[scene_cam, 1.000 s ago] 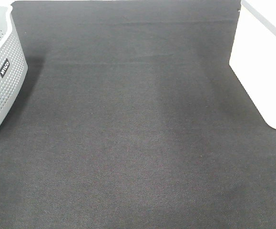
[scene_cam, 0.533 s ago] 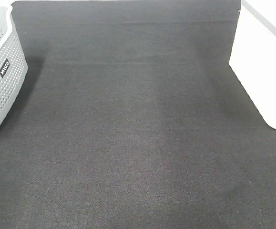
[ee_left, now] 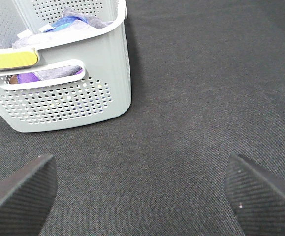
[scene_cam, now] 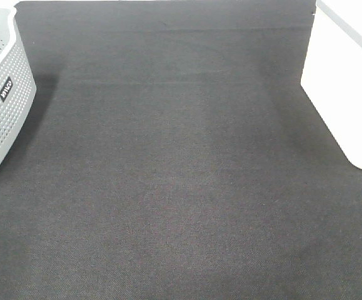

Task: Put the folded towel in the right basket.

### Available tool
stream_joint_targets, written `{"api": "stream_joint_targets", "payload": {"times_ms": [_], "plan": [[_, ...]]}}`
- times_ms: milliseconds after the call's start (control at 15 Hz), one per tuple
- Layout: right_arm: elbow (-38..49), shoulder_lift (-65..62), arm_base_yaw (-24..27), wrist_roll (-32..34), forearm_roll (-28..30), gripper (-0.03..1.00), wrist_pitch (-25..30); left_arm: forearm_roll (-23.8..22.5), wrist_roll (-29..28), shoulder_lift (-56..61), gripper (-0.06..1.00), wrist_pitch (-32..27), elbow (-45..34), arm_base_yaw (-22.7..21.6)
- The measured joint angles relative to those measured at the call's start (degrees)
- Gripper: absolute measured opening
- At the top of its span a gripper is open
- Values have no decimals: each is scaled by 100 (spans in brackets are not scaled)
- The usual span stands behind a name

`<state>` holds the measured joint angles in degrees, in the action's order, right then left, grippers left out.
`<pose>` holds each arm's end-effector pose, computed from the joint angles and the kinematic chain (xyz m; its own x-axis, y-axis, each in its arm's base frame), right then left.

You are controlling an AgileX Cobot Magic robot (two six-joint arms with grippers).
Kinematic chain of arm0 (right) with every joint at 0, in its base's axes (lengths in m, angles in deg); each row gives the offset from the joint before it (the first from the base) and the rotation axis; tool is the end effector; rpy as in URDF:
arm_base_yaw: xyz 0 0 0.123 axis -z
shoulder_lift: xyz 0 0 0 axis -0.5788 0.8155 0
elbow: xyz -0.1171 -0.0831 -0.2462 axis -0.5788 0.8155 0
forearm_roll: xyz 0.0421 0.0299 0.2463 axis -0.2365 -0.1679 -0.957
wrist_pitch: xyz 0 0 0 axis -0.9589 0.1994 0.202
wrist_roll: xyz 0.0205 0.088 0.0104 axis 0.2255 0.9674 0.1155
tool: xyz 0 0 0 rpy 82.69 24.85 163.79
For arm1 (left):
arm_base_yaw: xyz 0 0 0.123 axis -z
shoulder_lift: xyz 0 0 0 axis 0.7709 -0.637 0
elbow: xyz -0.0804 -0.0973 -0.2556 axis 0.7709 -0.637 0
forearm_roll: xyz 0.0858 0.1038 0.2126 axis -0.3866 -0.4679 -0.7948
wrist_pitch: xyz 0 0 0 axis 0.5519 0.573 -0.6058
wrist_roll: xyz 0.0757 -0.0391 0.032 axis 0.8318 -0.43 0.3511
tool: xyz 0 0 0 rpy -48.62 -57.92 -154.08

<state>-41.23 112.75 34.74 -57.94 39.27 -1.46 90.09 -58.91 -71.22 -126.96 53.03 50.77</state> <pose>0.1125 0.0085 0.2957 -0.9225 -0.0621 -0.3811 -0.0892 0.9946 0.0538 -0.0067 -0.0049 0.2802 -0.4324 0.0868 -0.8975 0.0912 0.9945 0.0523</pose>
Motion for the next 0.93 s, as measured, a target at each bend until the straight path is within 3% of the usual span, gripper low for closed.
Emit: {"api": "stream_joint_targets", "payload": {"times_ms": [67,400,667,933], "plan": [[0,0,0,0,0,66,0,0,0,0,87,0,0,0],[1243,-2532,0,0,126,66,-710,0,0,0,87,0,0,0],[1261,-4068,0,-80,126,66,-808,0,0,0,87,0,0,0],[1261,-4544,0,-92,126,66,-796,0,0,0,87,0,0,0]]}}
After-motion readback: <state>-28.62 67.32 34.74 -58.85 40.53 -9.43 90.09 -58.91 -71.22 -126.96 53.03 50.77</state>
